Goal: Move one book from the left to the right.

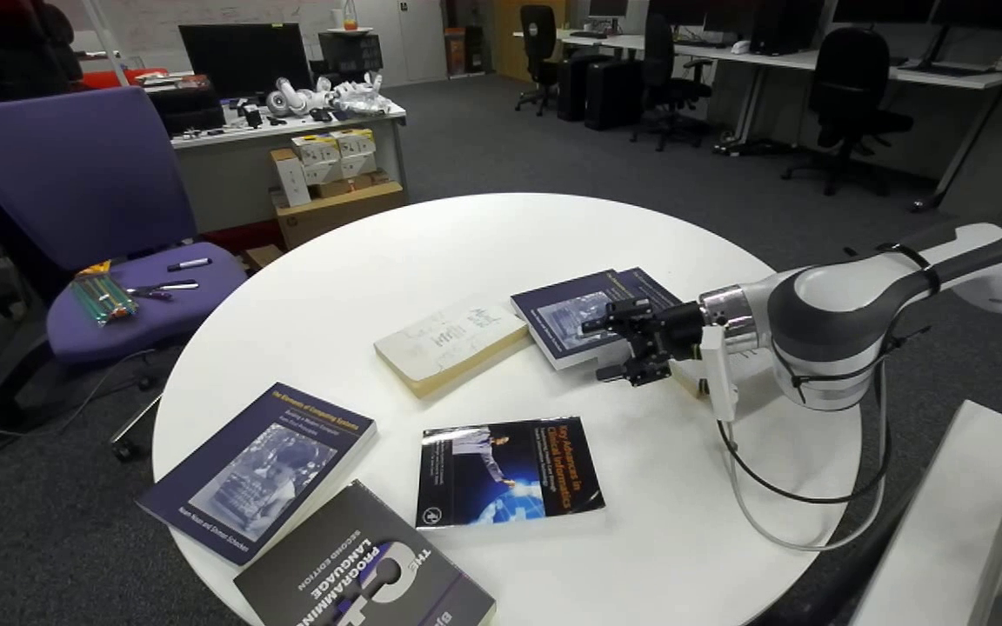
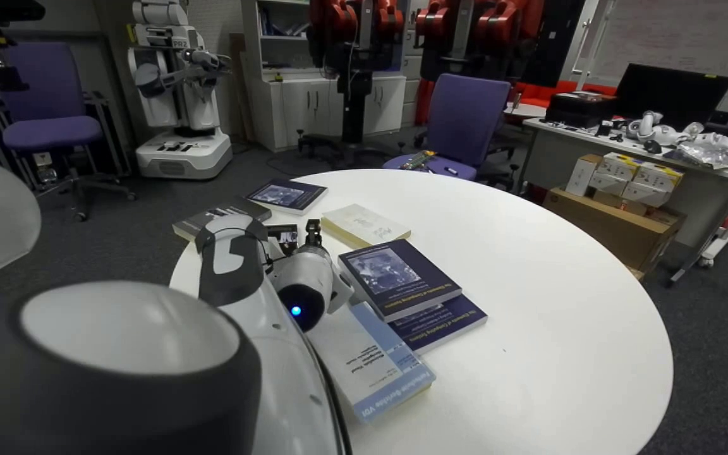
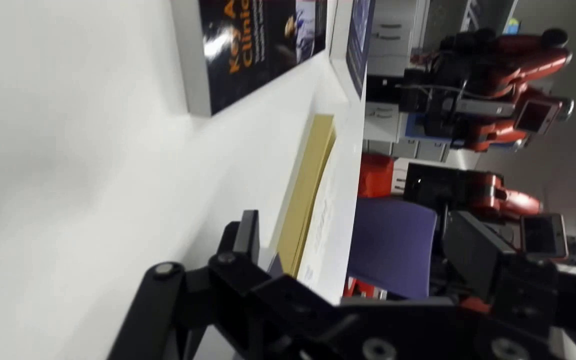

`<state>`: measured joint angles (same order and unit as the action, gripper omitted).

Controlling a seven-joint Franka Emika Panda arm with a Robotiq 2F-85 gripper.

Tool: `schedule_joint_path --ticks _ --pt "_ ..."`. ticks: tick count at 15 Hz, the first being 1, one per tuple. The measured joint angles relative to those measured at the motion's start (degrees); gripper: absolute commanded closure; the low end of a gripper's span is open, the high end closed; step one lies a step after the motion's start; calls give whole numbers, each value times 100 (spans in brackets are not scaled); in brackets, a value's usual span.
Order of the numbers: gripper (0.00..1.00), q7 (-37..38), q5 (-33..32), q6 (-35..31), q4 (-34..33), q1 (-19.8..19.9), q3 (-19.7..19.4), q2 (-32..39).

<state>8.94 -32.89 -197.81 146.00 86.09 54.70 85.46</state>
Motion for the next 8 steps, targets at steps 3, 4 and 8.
schedule_joint_path --ticks 3,4,8 --pt "0 -220 751 -1 -53 -673 210 -322" --pt "0 -221 1093 -1 -95 -918 330 -568" --pt "0 -220 2624 -3 -314 -2000 803 -1675"
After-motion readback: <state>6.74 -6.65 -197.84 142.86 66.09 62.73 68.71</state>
